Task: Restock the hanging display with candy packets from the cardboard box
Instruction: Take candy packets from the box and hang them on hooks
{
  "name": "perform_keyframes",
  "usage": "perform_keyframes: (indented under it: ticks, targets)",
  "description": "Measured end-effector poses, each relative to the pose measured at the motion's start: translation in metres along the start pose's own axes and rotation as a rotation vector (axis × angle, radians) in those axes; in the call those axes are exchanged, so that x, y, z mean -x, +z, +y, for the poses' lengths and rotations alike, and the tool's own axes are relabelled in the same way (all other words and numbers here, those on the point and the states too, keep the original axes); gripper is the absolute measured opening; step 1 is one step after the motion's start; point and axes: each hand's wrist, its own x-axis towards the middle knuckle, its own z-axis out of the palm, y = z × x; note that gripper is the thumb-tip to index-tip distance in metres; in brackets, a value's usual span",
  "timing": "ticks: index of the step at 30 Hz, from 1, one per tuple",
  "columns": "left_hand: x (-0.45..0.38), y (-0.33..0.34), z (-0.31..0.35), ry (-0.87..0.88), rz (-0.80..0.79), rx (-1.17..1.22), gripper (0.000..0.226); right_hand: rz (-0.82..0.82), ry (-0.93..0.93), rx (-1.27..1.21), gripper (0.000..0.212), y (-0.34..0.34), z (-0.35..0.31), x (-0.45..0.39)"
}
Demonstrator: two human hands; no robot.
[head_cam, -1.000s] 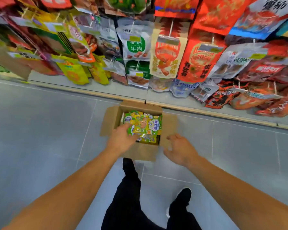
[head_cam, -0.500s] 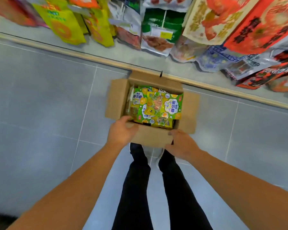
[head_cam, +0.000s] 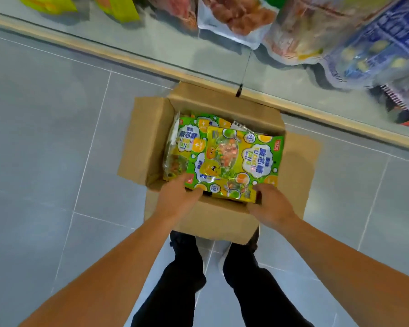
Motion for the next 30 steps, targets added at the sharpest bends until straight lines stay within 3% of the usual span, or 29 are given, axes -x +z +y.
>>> perform_keyframes:
  ticks: [7, 11, 15, 18, 20, 22, 26, 30]
  targets:
    - [-0.097, 0.039, -0.013, -0.023, 0.001, 0.054, 0.061, 0.120, -0.101, 0.067, 0.069, 0.021, 0.010, -0.101]
    - [-0.140, 0.064, -0.015, -0.045, -0.038, 0.228, 0.060, 0.012, -0.141, 0.136, 0.090, 0.036, 0.023, -0.127]
    - [-0.157, 0.074, -0.010, -0.092, -0.012, 0.319, 0.031, 0.029, -0.211, 0.132, 0.095, 0.040, 0.038, -0.131]
    - [-0.153, 0.076, -0.010, -0.115, -0.137, 0.372, 0.019, 0.011, -0.241, 0.076, 0.091, 0.040, 0.046, -0.124]
    - [-0.142, 0.073, -0.011, -0.148, -0.191, 0.534, 0.007, 0.001, -0.244, 0.043, 0.087, 0.040, 0.050, -0.118]
    - [-0.129, 0.067, -0.013, -0.209, -0.169, 0.693, 0.006, 0.076, -0.263, -0.040, 0.080, 0.041, 0.046, -0.107]
    - [-0.094, 0.052, -0.025, -0.283, -0.159, 0.969, 0.022, 0.436, -0.191, -0.386, 0.055, 0.044, 0.023, -0.079]
    - [-0.057, 0.046, -0.030, -0.288, -0.143, 1.165, 0.030, 0.455, 0.119, -0.749, 0.068, 0.043, -0.001, -0.066]
